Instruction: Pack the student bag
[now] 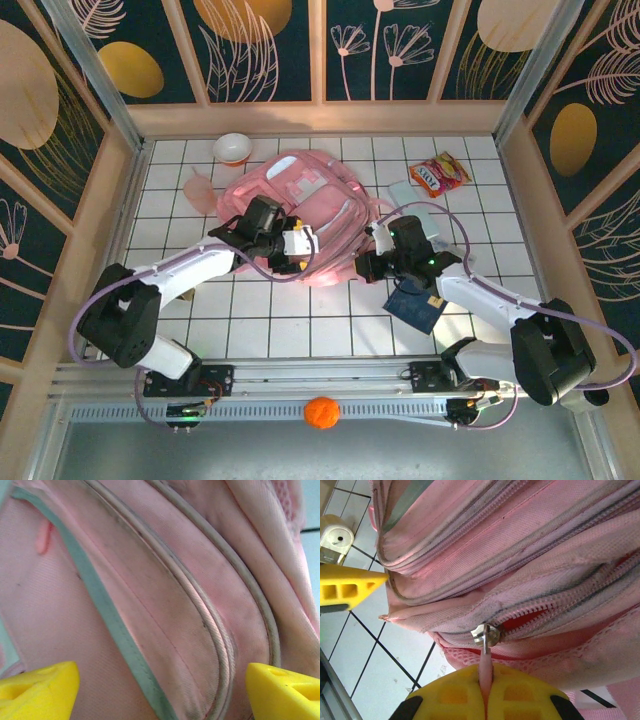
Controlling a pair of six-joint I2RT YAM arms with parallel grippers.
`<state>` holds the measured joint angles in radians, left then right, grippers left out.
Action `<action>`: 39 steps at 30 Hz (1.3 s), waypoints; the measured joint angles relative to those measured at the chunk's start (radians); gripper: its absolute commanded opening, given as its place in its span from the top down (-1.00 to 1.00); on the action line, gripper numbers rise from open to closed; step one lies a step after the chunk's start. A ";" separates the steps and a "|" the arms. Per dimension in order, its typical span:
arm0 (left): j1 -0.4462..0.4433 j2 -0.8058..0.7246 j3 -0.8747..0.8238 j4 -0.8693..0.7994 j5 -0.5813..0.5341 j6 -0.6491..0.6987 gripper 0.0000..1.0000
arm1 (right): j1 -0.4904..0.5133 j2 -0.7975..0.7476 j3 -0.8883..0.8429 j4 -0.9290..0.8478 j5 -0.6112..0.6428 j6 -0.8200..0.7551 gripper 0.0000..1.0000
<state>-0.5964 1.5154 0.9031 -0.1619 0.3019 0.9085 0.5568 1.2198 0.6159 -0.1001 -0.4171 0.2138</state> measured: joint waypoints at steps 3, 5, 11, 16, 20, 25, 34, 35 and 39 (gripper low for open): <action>0.000 0.027 0.000 0.005 -0.007 0.015 -0.71 | 0.000 0.000 0.000 0.000 -0.004 0.000 1.00; 0.000 0.043 -0.005 0.029 -0.015 0.016 -0.62 | 0.000 0.000 0.000 0.000 -0.004 0.000 1.00; -0.005 0.060 -0.016 0.074 -0.011 -0.017 1.00 | -0.002 0.000 0.000 0.013 -0.003 0.001 1.00; -0.006 0.013 -0.017 0.133 -0.029 -0.187 1.00 | -0.006 -0.002 0.000 0.020 0.027 0.004 1.00; -0.013 -0.061 -0.006 0.188 -0.074 -0.391 1.00 | -0.001 -0.025 0.008 0.025 0.047 0.005 1.00; -0.036 -0.075 0.065 0.199 -0.156 -0.584 1.00 | 0.045 -0.034 0.092 0.008 0.108 0.009 1.00; -0.056 -0.022 0.203 0.219 -0.257 -0.858 1.00 | 0.188 -0.032 0.165 0.017 0.248 0.079 1.00; -0.060 -0.013 0.212 0.219 -0.261 -0.880 1.00 | 0.201 -0.031 0.165 0.023 0.269 0.094 1.00; -0.073 0.031 0.257 0.219 -0.279 -0.972 1.00 | 0.256 -0.022 0.164 0.074 0.360 0.166 1.00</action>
<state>-0.6693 1.5467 1.1603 0.0570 0.0227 -0.0639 0.8124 1.1980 0.7803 -0.0265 -0.0574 0.3794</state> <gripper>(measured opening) 0.056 0.059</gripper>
